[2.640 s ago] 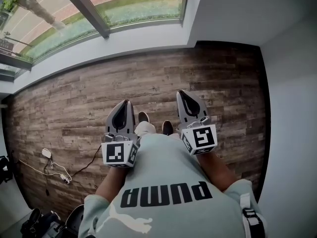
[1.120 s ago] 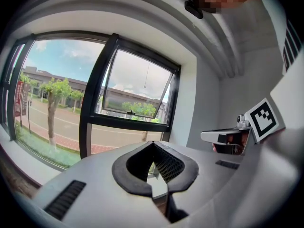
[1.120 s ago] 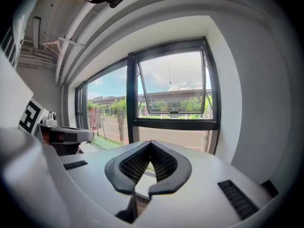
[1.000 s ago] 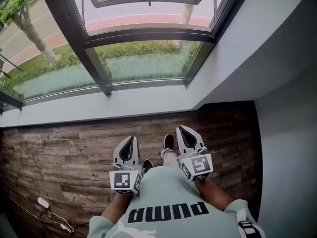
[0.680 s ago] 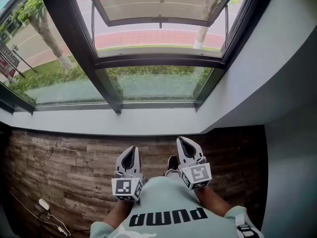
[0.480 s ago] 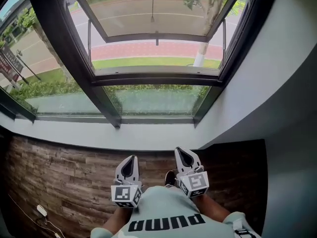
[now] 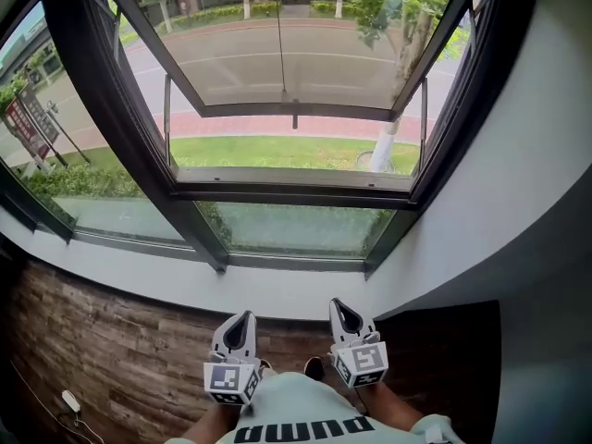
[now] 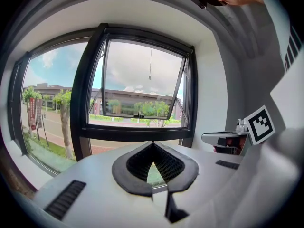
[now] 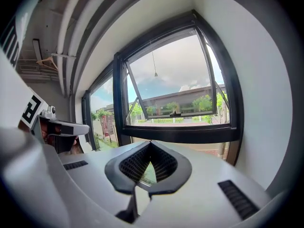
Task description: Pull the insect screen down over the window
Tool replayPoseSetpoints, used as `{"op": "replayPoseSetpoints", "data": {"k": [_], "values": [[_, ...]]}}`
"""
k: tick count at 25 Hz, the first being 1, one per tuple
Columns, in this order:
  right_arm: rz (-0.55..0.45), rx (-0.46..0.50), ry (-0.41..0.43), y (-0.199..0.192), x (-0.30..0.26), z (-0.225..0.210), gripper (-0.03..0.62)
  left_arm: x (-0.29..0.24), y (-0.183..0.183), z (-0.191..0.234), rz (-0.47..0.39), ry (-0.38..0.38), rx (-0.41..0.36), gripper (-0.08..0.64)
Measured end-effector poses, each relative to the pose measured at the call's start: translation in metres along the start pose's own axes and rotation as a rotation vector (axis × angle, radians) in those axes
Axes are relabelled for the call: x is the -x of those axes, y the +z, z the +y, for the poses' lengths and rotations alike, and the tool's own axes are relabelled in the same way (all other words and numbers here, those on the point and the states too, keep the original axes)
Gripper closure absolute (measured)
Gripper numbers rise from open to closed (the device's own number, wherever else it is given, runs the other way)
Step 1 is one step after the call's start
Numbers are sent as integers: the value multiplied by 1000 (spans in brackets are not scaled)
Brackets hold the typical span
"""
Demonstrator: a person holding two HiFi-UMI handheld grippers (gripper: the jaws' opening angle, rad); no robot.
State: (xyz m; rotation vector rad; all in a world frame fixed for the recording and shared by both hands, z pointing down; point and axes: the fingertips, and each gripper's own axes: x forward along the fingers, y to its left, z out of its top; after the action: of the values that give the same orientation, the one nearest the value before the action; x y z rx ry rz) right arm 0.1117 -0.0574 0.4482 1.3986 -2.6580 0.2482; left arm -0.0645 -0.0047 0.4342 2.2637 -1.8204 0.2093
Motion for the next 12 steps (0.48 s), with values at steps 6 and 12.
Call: {"op": "replayPoseSetpoints", "data": {"k": [6,12], "values": [[-6,32,-69,17,-35,-20,588,-47,22,29,-32,-45,-17,548],[-27,142,-157,61,-84,-26,588,-97,70,81,-63,-139,-106,548]]}}
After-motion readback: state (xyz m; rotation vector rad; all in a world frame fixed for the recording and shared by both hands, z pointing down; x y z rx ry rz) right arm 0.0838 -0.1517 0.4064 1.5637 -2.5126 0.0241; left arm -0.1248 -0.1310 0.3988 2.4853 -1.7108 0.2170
